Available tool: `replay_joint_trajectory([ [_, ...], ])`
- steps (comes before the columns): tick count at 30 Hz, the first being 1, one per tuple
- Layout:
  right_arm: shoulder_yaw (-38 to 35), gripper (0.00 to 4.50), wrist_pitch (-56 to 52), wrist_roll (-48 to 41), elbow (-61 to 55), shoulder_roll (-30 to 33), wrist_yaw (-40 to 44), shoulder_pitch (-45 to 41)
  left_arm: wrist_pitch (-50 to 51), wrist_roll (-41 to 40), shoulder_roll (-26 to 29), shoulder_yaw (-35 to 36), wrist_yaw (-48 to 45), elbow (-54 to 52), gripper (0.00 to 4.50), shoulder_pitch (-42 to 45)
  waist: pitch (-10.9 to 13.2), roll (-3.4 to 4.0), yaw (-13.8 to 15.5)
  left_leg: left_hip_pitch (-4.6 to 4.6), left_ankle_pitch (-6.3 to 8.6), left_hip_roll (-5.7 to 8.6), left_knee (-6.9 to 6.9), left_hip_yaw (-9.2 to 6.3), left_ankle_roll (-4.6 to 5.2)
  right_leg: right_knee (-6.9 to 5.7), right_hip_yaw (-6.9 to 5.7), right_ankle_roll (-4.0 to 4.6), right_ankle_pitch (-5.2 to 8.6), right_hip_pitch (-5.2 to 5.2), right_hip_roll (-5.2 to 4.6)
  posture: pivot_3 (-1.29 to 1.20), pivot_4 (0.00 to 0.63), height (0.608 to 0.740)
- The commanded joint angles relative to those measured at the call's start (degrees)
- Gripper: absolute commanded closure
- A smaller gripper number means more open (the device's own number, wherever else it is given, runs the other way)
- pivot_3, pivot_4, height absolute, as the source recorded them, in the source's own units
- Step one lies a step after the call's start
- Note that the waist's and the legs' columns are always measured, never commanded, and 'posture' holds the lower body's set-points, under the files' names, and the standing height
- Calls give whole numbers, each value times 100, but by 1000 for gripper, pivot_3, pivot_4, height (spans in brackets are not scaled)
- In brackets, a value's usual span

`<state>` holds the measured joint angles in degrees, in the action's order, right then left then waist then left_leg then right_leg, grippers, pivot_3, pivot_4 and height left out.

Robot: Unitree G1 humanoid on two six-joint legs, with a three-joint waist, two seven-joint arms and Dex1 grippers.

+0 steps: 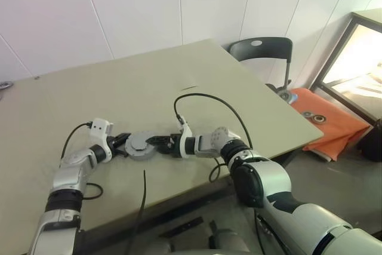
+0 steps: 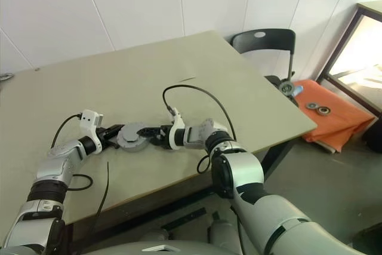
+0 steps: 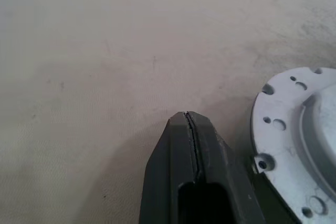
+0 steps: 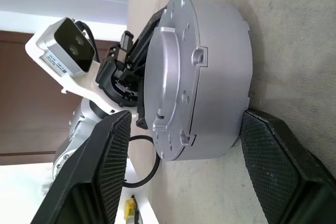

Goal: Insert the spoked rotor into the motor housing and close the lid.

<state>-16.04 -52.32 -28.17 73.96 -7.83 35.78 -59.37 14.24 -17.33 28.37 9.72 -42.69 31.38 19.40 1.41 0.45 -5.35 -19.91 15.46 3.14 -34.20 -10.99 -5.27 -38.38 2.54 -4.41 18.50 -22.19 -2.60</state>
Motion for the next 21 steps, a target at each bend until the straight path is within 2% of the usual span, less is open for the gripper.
replay_joint_trajectory([
  [1, 136, 1190, 147, 282, 110, -910, -297, 74, -118, 8, -17, 32, -10, -104, 4500, 119, 0, 0, 2, 2, 0, 0, 0, 0, 0, 0, 0, 0, 0, 3, -1, 0, 0, 740],
  [9, 150, 1190, 193, 334, 108, -858, -333, 132, -221, -160, -344, -72, -335, -440, 4500, -102, -1, -1, 63, 49, 0, 2, 1, 1, 1, 2, 0, -1, 0, 50, -2, 0, 0, 740],
  [12, 138, 1190, 224, 361, 106, -866, -371, 140, -164, -49, -510, -308, -377, -589, 4500, -146, -1, -1, 117, 62, 0, 2, 1, 0, 1, 2, 0, -1, 0, 63, 2, 0, 0, 740],
  [21, 96, 1190, 326, 463, 109, -846, -442, 191, -189, 165, -718, -422, -382, -519, 4500, -115, -4, 4, 145, 134, 0, 5, 1, 1, 2, 7, -2, -23, 14, 113, 6, 0, 0, 740],
])
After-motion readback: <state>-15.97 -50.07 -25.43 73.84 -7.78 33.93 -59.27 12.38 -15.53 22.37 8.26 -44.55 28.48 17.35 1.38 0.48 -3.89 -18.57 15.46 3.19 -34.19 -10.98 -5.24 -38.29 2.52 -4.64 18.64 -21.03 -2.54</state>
